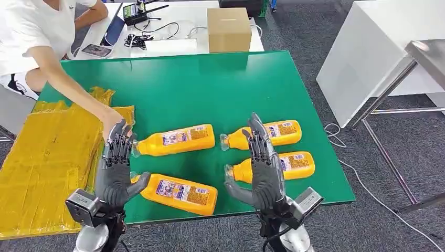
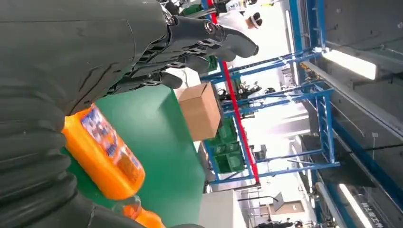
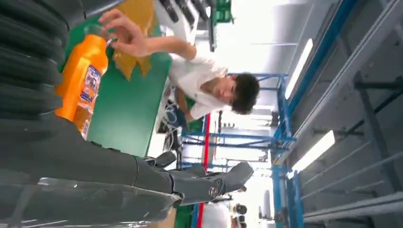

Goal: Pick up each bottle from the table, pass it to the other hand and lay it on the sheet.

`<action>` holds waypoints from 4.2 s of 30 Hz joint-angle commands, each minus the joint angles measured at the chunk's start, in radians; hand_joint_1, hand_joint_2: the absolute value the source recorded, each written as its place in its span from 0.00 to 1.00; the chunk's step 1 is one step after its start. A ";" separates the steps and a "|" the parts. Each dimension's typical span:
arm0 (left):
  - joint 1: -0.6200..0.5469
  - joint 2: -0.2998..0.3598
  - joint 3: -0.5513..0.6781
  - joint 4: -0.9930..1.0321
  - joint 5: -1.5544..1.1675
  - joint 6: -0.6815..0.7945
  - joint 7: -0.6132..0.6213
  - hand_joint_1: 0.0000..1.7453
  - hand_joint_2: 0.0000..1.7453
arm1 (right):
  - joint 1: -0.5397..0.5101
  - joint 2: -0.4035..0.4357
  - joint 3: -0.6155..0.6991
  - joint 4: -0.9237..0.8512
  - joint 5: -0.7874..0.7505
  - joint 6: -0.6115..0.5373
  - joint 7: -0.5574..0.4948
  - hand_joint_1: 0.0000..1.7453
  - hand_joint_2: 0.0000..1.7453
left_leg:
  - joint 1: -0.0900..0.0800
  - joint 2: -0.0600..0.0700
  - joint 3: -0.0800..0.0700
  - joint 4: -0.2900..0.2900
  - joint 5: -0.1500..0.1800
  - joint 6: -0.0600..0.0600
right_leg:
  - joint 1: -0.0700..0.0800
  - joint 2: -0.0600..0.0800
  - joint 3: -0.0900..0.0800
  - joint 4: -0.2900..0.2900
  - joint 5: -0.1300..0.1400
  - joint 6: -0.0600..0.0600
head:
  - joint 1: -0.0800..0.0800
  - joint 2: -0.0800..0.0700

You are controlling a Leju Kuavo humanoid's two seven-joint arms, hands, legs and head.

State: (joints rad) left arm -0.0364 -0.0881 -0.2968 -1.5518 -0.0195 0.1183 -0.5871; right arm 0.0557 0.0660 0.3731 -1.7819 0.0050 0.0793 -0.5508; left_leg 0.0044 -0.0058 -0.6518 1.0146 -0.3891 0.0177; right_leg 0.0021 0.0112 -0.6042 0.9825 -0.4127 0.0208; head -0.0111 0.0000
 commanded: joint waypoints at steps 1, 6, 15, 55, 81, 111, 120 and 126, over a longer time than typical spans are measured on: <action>0.002 0.020 0.028 -0.006 0.001 0.005 0.004 0.00 1.00 | -0.059 -0.007 0.009 0.089 0.011 -0.057 0.039 0.00 1.00 | 0.000 0.003 0.007 -0.001 -0.003 -0.001 | 0.000 0.002 0.006 -0.001 -0.002 0.000 | 0.000 0.000; 0.001 0.020 0.028 -0.006 0.001 0.006 0.004 0.00 1.00 | -0.060 -0.004 0.007 0.096 -0.003 -0.056 0.045 0.00 1.00 | 0.000 0.002 0.004 -0.001 -0.001 -0.001 | 0.000 0.001 0.003 -0.001 -0.001 0.000 | 0.000 0.000; -0.003 0.021 0.022 -0.001 -0.003 0.008 0.007 0.00 1.00 | -0.022 -0.019 -0.021 0.026 -0.005 -0.090 0.030 0.00 1.00 | 0.000 0.000 0.003 -0.001 -0.001 -0.001 | 0.000 -0.001 0.003 -0.001 -0.001 0.000 | 0.000 0.000; -0.031 0.017 0.023 0.031 0.005 0.001 0.001 0.00 1.00 | -0.064 -0.034 0.017 0.094 0.041 -0.093 0.049 0.00 1.00 | 0.000 0.001 0.007 -0.001 -0.002 -0.001 | 0.000 0.000 0.007 -0.002 -0.002 0.000 | 0.000 0.000; -0.041 0.023 0.018 0.050 0.007 -0.010 0.008 0.00 1.00 | -0.092 -0.038 0.022 0.141 0.105 -0.135 0.077 0.00 1.00 | 0.000 0.001 0.006 -0.001 -0.002 -0.001 | 0.000 0.000 0.005 -0.001 -0.001 0.000 | 0.000 0.000; -0.185 -0.009 -0.055 0.122 0.056 -0.123 0.048 0.00 1.00 | -0.748 0.031 0.200 1.065 0.896 -0.328 0.452 0.00 1.00 | 0.000 0.001 0.007 0.000 0.002 0.001 | 0.000 -0.001 0.007 0.000 0.001 -0.001 | 0.000 0.000; -0.266 -0.030 -0.108 0.201 0.098 -0.168 0.036 0.00 1.00 | -0.900 0.128 0.330 1.381 0.963 -0.104 0.426 0.00 1.00 | -0.001 0.001 0.004 0.000 0.003 0.001 | 0.000 -0.001 0.003 0.001 0.002 -0.002 | 0.000 0.000; -0.292 -0.037 -0.129 0.249 0.115 -0.165 0.039 0.00 1.00 | -0.911 0.145 0.379 1.485 0.981 0.056 0.481 0.00 1.00 | 0.000 0.000 0.003 -0.001 0.004 0.002 | 0.000 -0.002 0.003 0.000 0.002 -0.002 | 0.000 0.000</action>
State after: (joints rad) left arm -0.2512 -0.1274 -0.3784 -1.4378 0.0836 -0.0523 -0.5508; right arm -0.7663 0.1797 0.6512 -0.5485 0.9850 0.0322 -0.0915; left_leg 0.0045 -0.0048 -0.6520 1.0148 -0.3846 0.0198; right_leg 0.0023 0.0107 -0.6047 0.9833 -0.4096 0.0189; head -0.0114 0.0000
